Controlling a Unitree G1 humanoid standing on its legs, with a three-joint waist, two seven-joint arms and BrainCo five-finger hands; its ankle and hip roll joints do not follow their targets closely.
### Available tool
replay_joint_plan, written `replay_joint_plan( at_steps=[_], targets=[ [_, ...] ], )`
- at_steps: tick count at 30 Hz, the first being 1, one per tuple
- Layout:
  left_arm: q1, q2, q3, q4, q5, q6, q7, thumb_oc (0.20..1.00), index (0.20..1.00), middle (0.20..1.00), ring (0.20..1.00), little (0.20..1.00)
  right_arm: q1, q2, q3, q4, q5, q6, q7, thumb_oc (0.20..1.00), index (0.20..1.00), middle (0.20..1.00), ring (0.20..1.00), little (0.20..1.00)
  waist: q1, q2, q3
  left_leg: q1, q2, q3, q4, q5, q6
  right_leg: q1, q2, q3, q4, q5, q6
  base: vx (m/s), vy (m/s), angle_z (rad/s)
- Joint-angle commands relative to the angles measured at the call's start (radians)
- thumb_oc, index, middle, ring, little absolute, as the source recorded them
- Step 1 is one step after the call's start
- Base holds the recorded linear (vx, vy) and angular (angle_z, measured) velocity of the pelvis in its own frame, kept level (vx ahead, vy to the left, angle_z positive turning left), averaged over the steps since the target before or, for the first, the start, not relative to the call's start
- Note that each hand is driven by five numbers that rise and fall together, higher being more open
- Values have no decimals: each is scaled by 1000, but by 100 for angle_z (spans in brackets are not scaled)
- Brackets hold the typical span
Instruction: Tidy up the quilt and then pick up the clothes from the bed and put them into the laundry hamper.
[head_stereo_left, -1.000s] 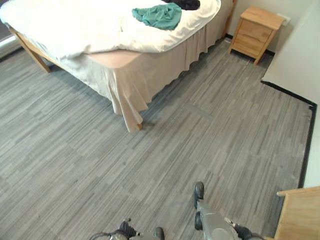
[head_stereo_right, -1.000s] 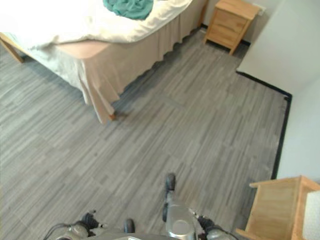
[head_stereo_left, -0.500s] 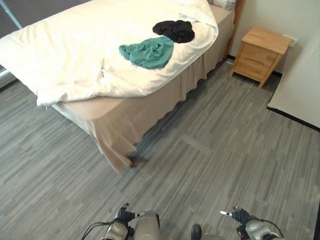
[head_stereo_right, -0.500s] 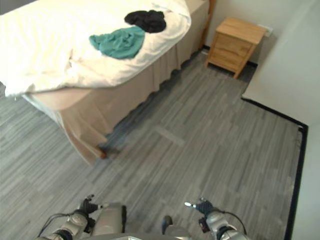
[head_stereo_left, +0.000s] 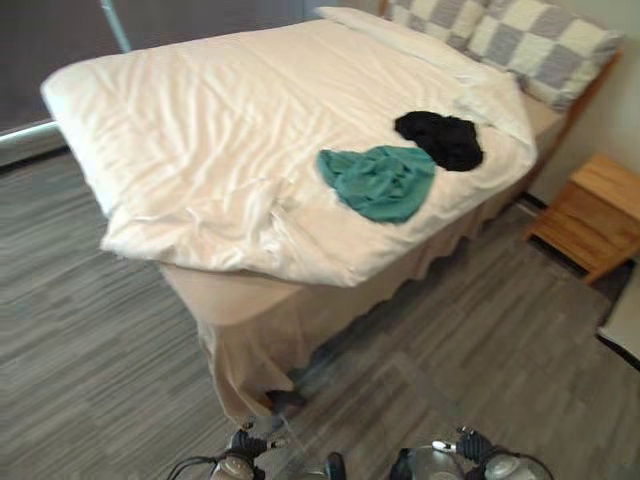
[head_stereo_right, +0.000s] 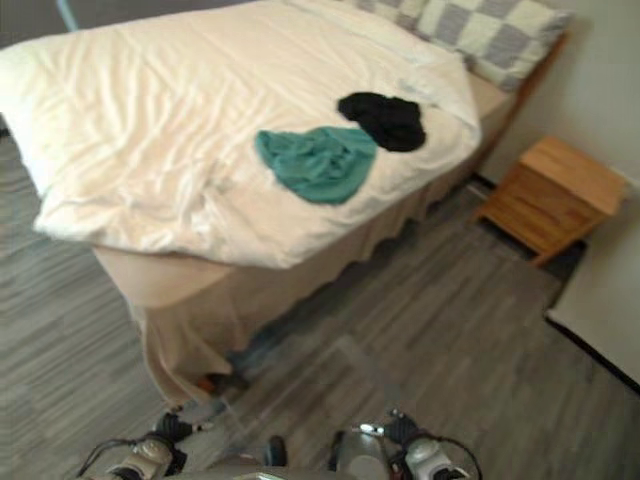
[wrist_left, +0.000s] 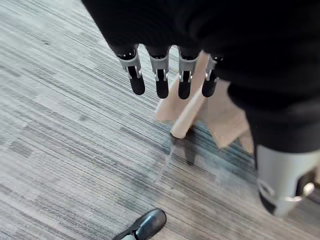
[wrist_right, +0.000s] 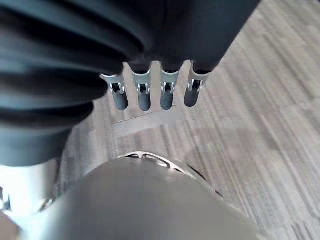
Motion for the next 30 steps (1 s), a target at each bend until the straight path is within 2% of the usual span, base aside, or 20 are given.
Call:
replay_joint_plan(
  at_steps=[1, 2, 3, 6, 10, 12, 13, 14, 15, 16, 19, 20, 21, 23, 25, 30],
  targets=[
    [-16, 6, -16, 23, 5, -23, 10, 1000, 1000, 1000, 1000, 1000, -24, 25, -14, 36, -10, 0, 2, 1000, 1000, 1000, 1000, 1000, -21, -33, 11, 8, 63, 30, -8, 6, -79, 148, 15, 231, -323, 179, 91, 206, -207, 153],
    [-23, 11, -8, 22, 0, -28, 10, 1000, 1000, 1000, 1000, 1000, -19, 22, -21, 44, -3, 3, 5, 1000, 1000, 1000, 1000, 1000, -22, -36, 12, 8, 66, 3, -8, -3, -86, 138, 20, 323, -362, 183, 106, 323, -328, 138],
    [-16, 20, -13, 21, 7, -23, 11, 1000, 1000, 1000, 1000, 1000, -11, 16, -5, 51, -24, 18, 19, 1000, 1000, 1000, 1000, 1000, -29, -44, 12, 16, 73, -10, -8, -14, -88, 117, 25, 389, -364, 213, 113, 261, -298, 125],
    [-5, 20, 20, 38, -44, -33, 26, 1000, 1000, 1000, 1000, 1000, -3, 37, -17, 66, -6, 13, 7, 1000, 1000, 1000, 1000, 1000, -14, -54, -6, 35, 91, -62, -8, -26, -104, 162, 3, 338, -398, 188, 98, 277, -305, 145],
    [24, 39, 99, 3, -161, -65, 33, 1000, 1000, 1000, 1000, 1000, 15, 25, -8, 49, -23, 1, 14, 1000, 1000, 1000, 1000, 1000, -5, -40, -28, 54, 135, -109, -7, -23, -144, 239, 11, 259, -463, 180, 73, 259, -287, 89],
    [12, 58, 143, -100, -259, -95, 61, 1000, 1000, 1000, 1000, 1000, 28, 4, -23, 40, -27, -3, -2, 1000, 1000, 1000, 1000, 1000, 1, -29, -18, 29, 148, -121, 14, -12, -165, 255, 9, 208, -463, 161, 61, 57, -200, 59],
    [10, 75, 170, -178, -311, -114, 71, 1000, 1000, 1000, 1000, 1000, 38, -10, -38, 30, -27, -5, -12, 1000, 1000, 1000, 1000, 1000, -2, -23, -11, 7, 153, -104, 25, -2, -175, 263, -1, 170, -463, 150, 61, -8, -103, 59],
    [11, 75, 170, -180, -311, -112, 71, 1000, 1000, 1000, 1000, 1000, 38, -10, -38, 30, -27, -5, -12, 1000, 1000, 1000, 1000, 1000, -5, -23, -11, 7, 153, -107, 26, -2, -175, 265, -1, 167, -463, 149, 61, -38, -62, 53],
    [33, 110, 202, -364, -336, -133, 81, 1000, 1000, 1000, 1000, 1000, 62, -30, -64, 10, -35, -3, -24, 1000, 1000, 1000, 1000, 1000, -13, -16, -3, -18, 161, -33, 29, 16, -180, 281, -19, 113, -463, 137, 63, -22, -43, 49],
    [48, 145, 222, -459, -319, -144, 87, 1000, 1000, 1000, 1000, 1000, 77, -38, -77, -2, -39, -4, -27, 1000, 1000, 1000, 1000, 1000, -18, -12, -1, -24, 167, 20, 24, 28, -185, 289, -22, 93, -463, 132, 64, -5, -54, 73],
    [95, 248, 286, -724, -252, -164, 90, 1000, 1000, 1000, 1000, 1000, 123, -42, -108, -21, -54, -4, -22, 1000, 1000, 1000, 1000, 1000, -25, 7, -14, -12, 181, 81, -8, 36, -195, 300, -12, 74, -463, 124, 67, 90, -65, 56],
    [89, 301, 292, -792, -199, -190, 101, 1000, 1000, 1000, 1000, 1000, 159, -38, -115, -10, -59, -7, -11, 1000, 1000, 1000, 1000, 1000, -34, 12, -19, -7, 192, 101, -8, 41, -201, 304, -7, 68, -463, 120, 67, 85, -48, -24],
    [90, 301, 292, -793, -199, -189, 101, 1000, 1000, 1000, 1000, 1000, 159, -37, -115, -10, -59, -7, -11, 1000, 1000, 1000, 1000, 1000, -33, 12, -19, -7, 193, 101, -8, 41, -202, 304, -7, 68, -463, 119, 67, 69, -38, -30],
    [44, 368, 282, -891, -153, -200, 104, 1000, 1000, 1000, 1000, 1000, 184, -38, -116, 25, -73, -1, 1, 1000, 1000, 1000, 1000, 1000, -44, 18, -17, -5, 196, 109, -8, 41, -206, 303, -7, 66, -463, 118, 68, 44, -13, -17],
    [9, 397, 263, -973, -120, -212, 101, 1000, 1000, 1000, 1000, 1000, 191, -39, -111, 58, -88, 5, 10, 1000, 1000, 1000, 1000, 1000, -55, 24, -17, -5, 194, 116, -8, 37, -206, 298, -8, 67, -463, 117, 71, 38, -2, -5],
    [-206, 447, 114, -1064, 19, -207, 119, 1000, 1000, 1000, 1000, 1000, 187, -50, -93, 71, -91, 10, 25, 1000, 1000, 1000, 1000, 1000, -116, 37, 0, -22, 191, 158, -8, 24, -202, 243, -10, 105, -463, 137, 79, -11, 29, -3]
  ],
)
